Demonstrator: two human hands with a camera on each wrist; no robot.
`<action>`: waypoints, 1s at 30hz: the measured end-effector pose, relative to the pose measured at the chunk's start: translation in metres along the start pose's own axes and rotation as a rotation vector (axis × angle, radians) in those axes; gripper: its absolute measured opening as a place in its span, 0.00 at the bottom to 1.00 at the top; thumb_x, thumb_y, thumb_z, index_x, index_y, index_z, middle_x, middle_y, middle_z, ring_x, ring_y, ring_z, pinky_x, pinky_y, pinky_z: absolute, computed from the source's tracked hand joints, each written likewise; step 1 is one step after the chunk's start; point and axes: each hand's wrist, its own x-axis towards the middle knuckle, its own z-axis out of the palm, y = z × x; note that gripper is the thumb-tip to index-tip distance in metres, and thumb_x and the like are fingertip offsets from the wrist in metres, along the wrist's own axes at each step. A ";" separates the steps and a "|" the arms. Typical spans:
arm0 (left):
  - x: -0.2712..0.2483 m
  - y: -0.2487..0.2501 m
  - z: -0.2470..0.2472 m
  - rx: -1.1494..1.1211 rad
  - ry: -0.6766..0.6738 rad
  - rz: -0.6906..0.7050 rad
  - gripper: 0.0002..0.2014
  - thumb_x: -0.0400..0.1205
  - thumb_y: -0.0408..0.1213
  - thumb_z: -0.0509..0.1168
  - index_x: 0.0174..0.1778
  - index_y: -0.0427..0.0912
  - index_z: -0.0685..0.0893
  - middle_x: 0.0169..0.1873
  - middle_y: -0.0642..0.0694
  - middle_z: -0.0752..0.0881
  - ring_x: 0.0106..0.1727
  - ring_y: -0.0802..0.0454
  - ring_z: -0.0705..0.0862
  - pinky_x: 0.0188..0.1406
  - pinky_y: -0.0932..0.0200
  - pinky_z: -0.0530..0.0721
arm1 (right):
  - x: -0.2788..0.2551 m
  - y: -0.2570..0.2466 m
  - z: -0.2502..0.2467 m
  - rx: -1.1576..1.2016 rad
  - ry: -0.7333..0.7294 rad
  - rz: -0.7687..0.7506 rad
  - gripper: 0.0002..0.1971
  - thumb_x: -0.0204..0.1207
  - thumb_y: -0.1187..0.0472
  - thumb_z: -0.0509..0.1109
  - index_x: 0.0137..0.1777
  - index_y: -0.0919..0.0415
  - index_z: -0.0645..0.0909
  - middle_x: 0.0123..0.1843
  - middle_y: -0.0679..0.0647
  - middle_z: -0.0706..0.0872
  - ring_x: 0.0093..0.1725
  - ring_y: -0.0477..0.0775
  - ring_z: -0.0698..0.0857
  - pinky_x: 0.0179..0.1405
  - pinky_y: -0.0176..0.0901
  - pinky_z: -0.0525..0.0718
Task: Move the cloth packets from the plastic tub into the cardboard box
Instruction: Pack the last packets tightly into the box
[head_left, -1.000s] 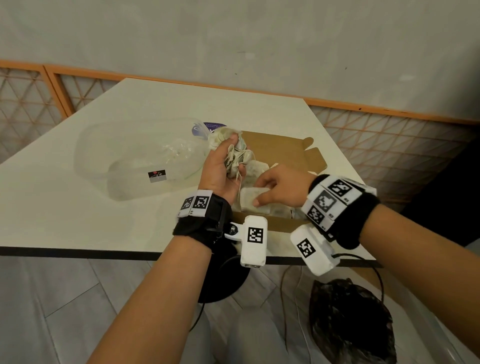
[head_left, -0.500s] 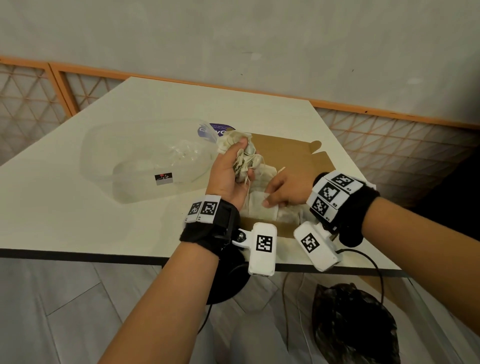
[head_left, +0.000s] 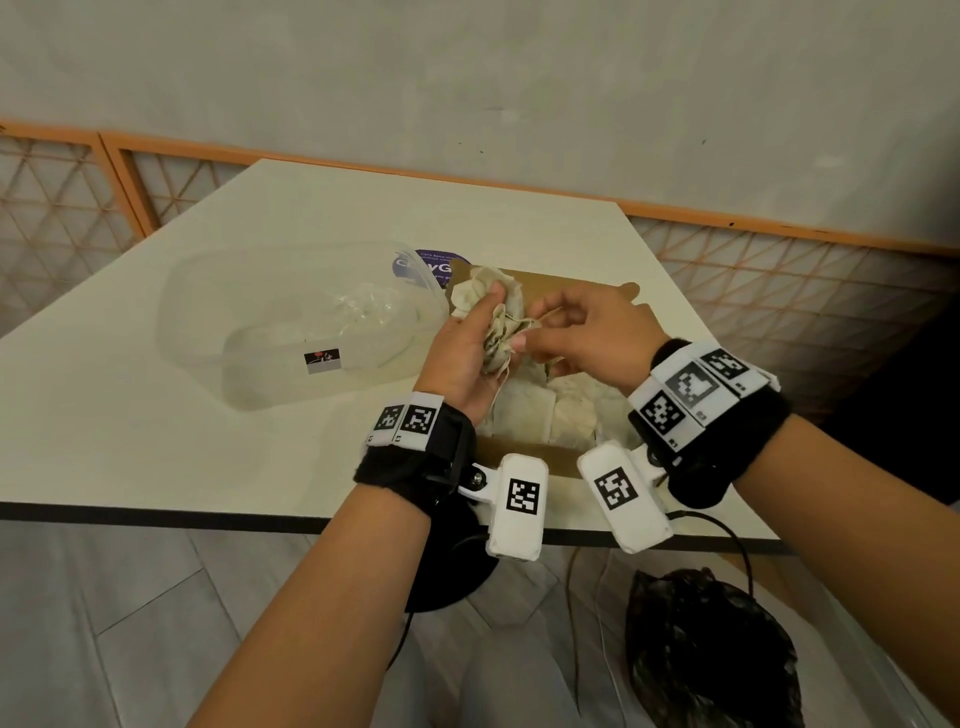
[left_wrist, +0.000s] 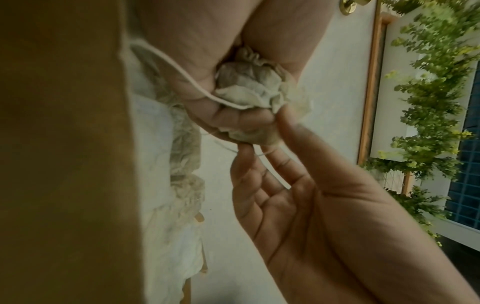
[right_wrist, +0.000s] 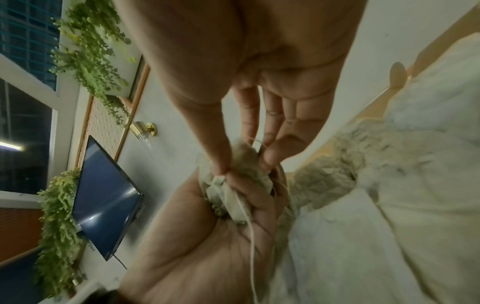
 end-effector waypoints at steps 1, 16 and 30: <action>0.000 0.000 0.000 0.025 0.017 0.004 0.08 0.85 0.40 0.61 0.45 0.41 0.81 0.29 0.48 0.87 0.26 0.58 0.85 0.20 0.69 0.80 | 0.000 0.001 0.000 0.033 0.022 -0.015 0.08 0.70 0.65 0.76 0.44 0.59 0.79 0.39 0.58 0.84 0.36 0.53 0.83 0.34 0.42 0.83; 0.000 -0.003 -0.001 0.183 0.129 0.021 0.04 0.79 0.35 0.69 0.41 0.46 0.81 0.30 0.50 0.84 0.24 0.59 0.80 0.13 0.70 0.70 | 0.007 -0.005 -0.046 0.024 0.197 -0.027 0.05 0.73 0.65 0.73 0.38 0.56 0.85 0.32 0.49 0.86 0.26 0.39 0.83 0.29 0.30 0.80; 0.005 -0.002 -0.006 0.081 0.141 0.027 0.04 0.81 0.37 0.67 0.41 0.46 0.79 0.33 0.50 0.84 0.25 0.59 0.81 0.12 0.71 0.70 | -0.037 0.046 -0.093 -0.431 -0.171 0.242 0.01 0.67 0.51 0.77 0.38 0.45 0.89 0.49 0.42 0.88 0.51 0.41 0.80 0.52 0.34 0.72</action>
